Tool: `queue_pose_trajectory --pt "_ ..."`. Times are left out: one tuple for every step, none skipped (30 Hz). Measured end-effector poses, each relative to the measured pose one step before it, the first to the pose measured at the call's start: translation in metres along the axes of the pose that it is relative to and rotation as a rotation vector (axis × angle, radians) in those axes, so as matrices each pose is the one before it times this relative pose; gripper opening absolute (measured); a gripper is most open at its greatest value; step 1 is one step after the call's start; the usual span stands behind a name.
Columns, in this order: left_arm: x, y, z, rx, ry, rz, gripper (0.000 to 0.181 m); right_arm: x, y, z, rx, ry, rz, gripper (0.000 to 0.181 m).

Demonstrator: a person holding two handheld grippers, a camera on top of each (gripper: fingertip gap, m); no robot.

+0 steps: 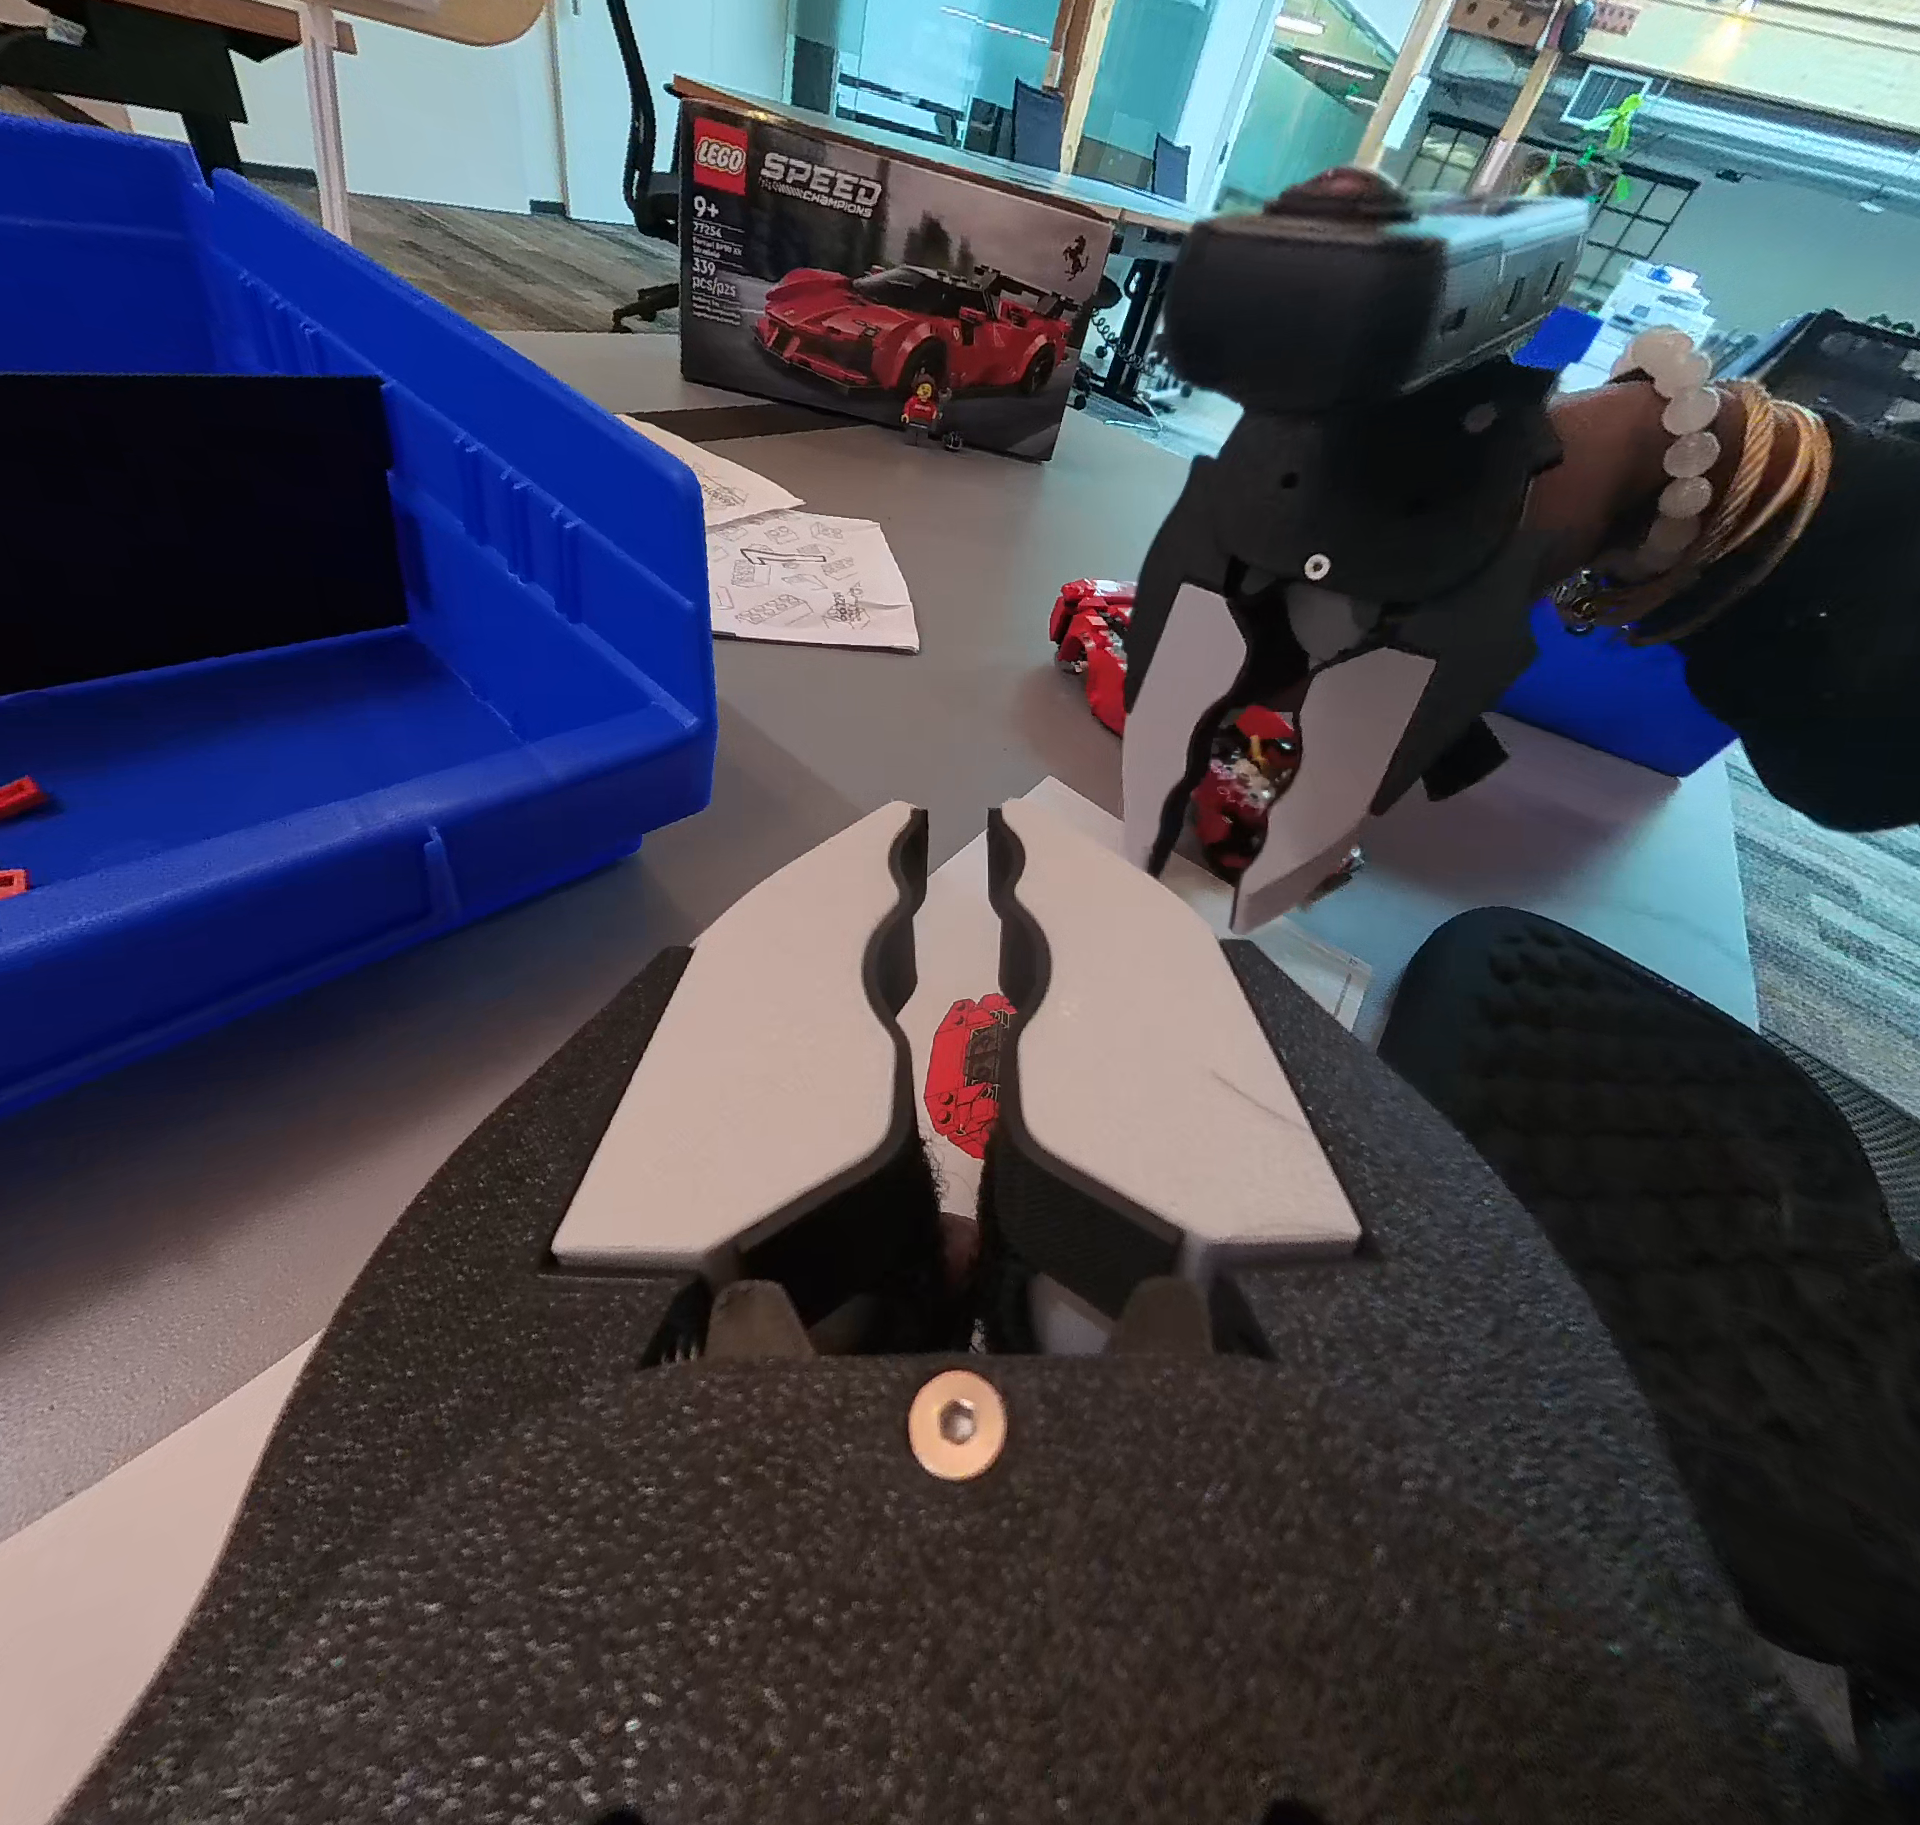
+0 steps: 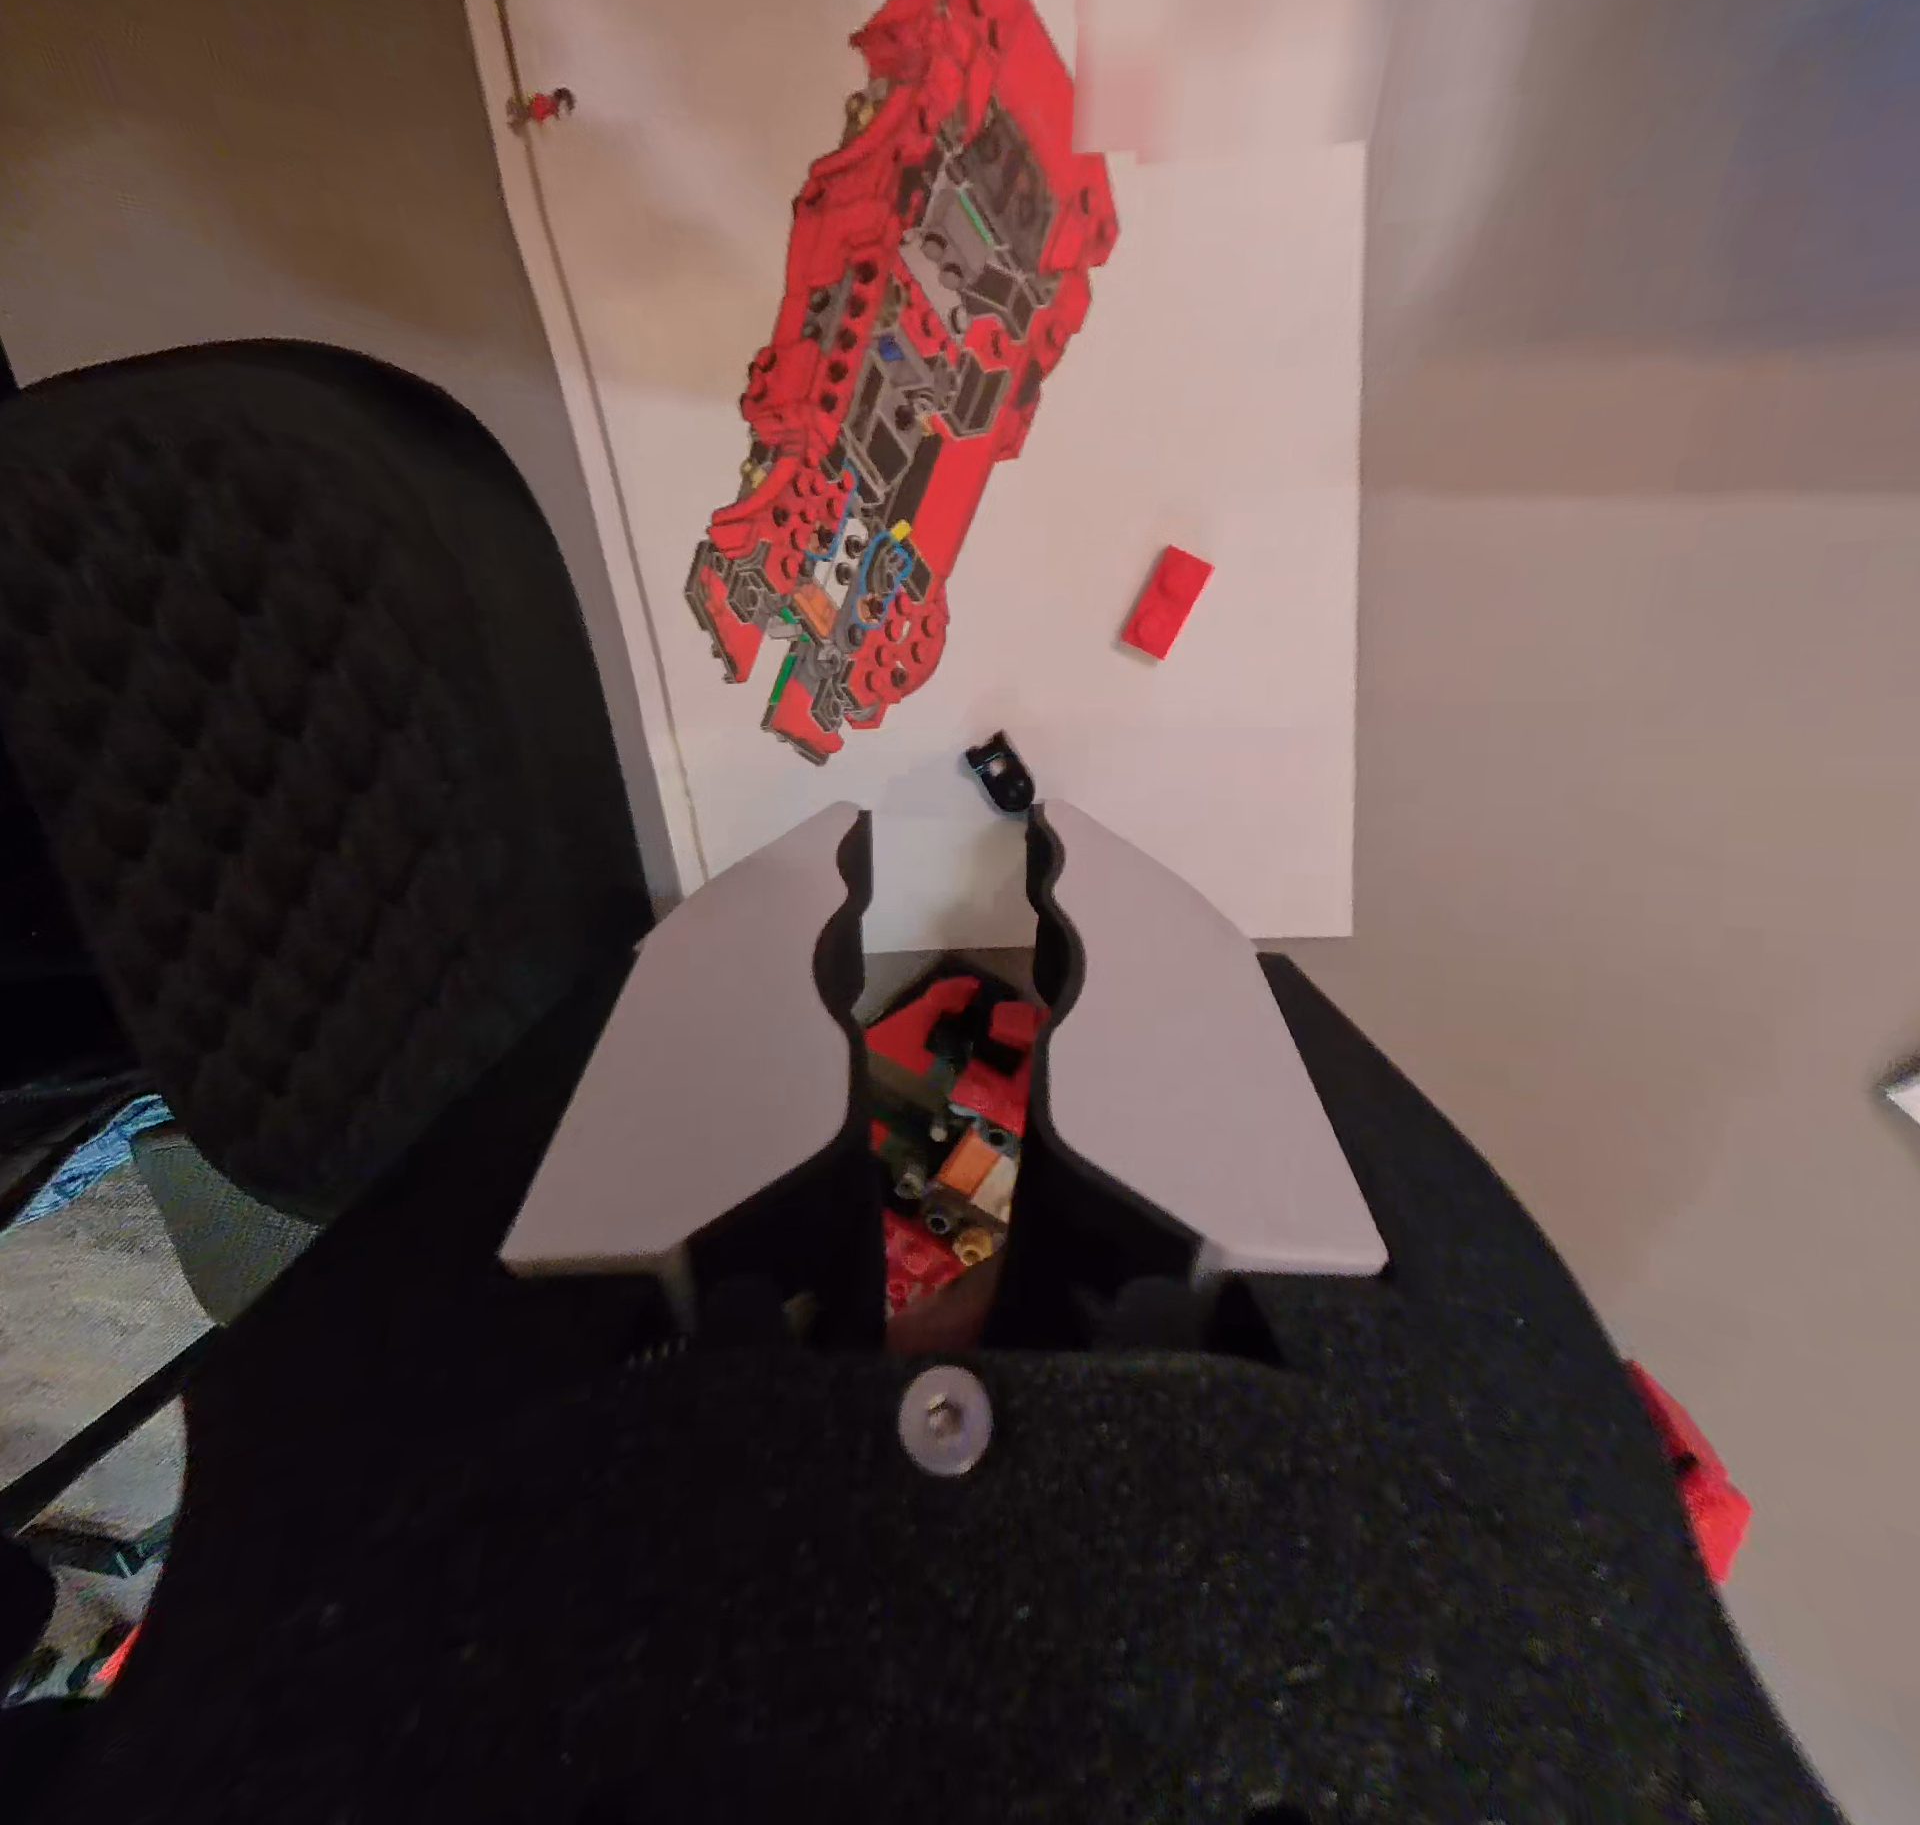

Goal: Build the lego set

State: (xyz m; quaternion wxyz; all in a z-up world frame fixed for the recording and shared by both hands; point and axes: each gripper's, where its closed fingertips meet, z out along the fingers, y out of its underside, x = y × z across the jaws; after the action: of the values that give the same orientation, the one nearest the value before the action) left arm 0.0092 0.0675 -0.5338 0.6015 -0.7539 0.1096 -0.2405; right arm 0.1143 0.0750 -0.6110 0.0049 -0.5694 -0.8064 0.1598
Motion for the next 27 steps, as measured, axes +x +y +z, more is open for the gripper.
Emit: queue_pose_trajectory --pt "0.00002 -0.00002 -0.00011 0.0003 0.0001 -0.0006 0.010 -0.00353 -0.00116 0.00047 0.0069 -0.0073 -0.0055 0.027" --pt "0.00004 -0.00011 -0.00014 0.0012 0.0002 -0.0001 0.010 -0.00735 -0.00070 0.00012 0.0028 -0.0343 0.0009 0.027" --pt "-0.00009 -0.00006 -0.00004 0.0007 -0.0009 0.0001 0.010 -0.00652 -0.00026 -0.00031 0.0003 -0.0301 0.0039 0.027" --pt "0.00009 0.00006 0.00002 -0.0004 0.0001 0.0001 0.010 -0.00194 -0.00028 -0.00125 0.0029 -0.0024 0.0011 0.027" --pt "0.00000 0.00005 -0.00003 -0.0004 0.0001 0.0001 0.010 0.00243 -0.00043 -0.00189 0.0070 0.0197 0.0003 0.027" --pt "0.00012 -0.00004 0.00006 -0.0003 0.0000 0.0011 0.010 0.00466 -0.00082 -0.00203 0.0112 0.0269 0.0033 0.027" --pt "0.00022 0.00017 0.00006 -0.0007 -0.0001 0.0021 0.010 0.00534 -0.00106 -0.00135 0.0135 0.0255 0.0078 0.027" --pt "0.00034 0.00013 0.00007 -0.0010 0.0001 0.0024 0.010 0.00360 -0.00174 -0.00007 0.0156 0.0146 0.0069 0.027" --pt "0.00024 0.00006 0.00005 -0.0006 0.0000 0.0025 0.010 0.00175 -0.00153 0.00103 0.0113 0.0067 0.0040 0.027" --pt "0.00013 -0.00002 0.00004 -0.0001 -0.0004 0.0020 0.010 -0.00130 0.00022 0.00179 -0.0048 -0.0062 0.0017 0.027" --pt "0.00007 0.00000 -0.00009 0.0005 -0.0004 0.0008 0.010 -0.00469 0.00176 0.00229 -0.0195 -0.0226 -0.0028 0.026" --pt "-0.00005 -0.00010 -0.00008 0.0008 -0.0004 -0.0006 0.010 -0.00767 0.00059 0.00250 -0.0127 -0.0365 -0.0124 0.025" --pt "-0.00005 -0.00011 -0.00012 0.0009 -0.0002 -0.0014 0.010 -0.00718 -0.00176 0.00158 0.0026 -0.0295 -0.0171 0.024" --pt "-0.00026 -0.00005 -0.00012 0.0008 -0.0002 -0.0020 0.010 -0.00305 -0.00235 -0.00008 0.0066 -0.0062 -0.0115 0.025" --pt "-0.00009 -0.00011 0.00002 0.0005 0.0000 -0.0017 0.010 0.00141 -0.00102 -0.00220 0.0000 0.0139 -0.0044 0.024" --pt "0.00006 0.00002 -0.00001 -0.0001 0.0002 -0.0003 0.010 0.00449 0.00031 -0.00359 -0.0054 0.0264 -0.0073 0.022" --pt "0.00008 0.00014 0.00004 -0.0009 0.0000 0.0013 0.010 0.00654 0.00105 -0.00400 -0.0089 0.0365 -0.0232 0.016" --pt "0.00031 0.00014 0.00014 -0.0013 0.0002 0.0024 0.010 0.00460 0.00153 -0.00363 -0.0151 0.0251 -0.0553 0.010" --pt "0.00028 0.00015 0.00013 -0.0014 0.0002 0.0027 0.010 0.00024 -0.00012 -0.00284 -0.0086 0.0052 -0.0891 0.008" --pt "0.00018 0.00032 0.00025 -0.0024 -0.0001 0.0020 0.010 0.00110 -0.00281 -0.00264 0.0050 0.0130 -0.1006 0.008" --pt "0.00015 0.00034 0.00025 -0.0029 0.0001 0.0010 0.010 0.00381 -0.00324 -0.00227 0.0039 0.0211 -0.0936 0.007" --pt "0.00002 0.00021 0.00014 -0.0018 -0.0002 0.0006 0.010 0.00181 -0.00236 -0.00070 -0.0051 -0.0040 -0.0853 0.007" --pt "-0.00008 0.00001 0.00007 -0.0003 -0.0004 -0.0003 0.010 0.00104 -0.00149 0.00069 -0.0054 -0.0160 -0.0707 0.007" --pt "-0.00020 -0.00018 -0.00012 0.0010 0.0000 -0.0020 0.010 0.00061 0.00121 0.00172 -0.0164 -0.0217 -0.0520 0.008" --pt "-0.00017 -0.00017 -0.00019 0.0018 0.0002 -0.0031 0.010 0.00200 0.00459 0.00186 -0.0342 -0.0143 -0.0271 0.010" --pt "-0.00030 -0.00034 -0.00028 0.0031 0.0002 -0.0029 0.010 0.00212 0.00670 0.00186 -0.0423 -0.0135 -0.0077 0.013" --pt "-0.00030 -0.00055 -0.00043 0.0043 -0.0002 -0.0033 0.010 0.00161 0.00548 0.00200 -0.0271 -0.0126 0.0037 0.013"
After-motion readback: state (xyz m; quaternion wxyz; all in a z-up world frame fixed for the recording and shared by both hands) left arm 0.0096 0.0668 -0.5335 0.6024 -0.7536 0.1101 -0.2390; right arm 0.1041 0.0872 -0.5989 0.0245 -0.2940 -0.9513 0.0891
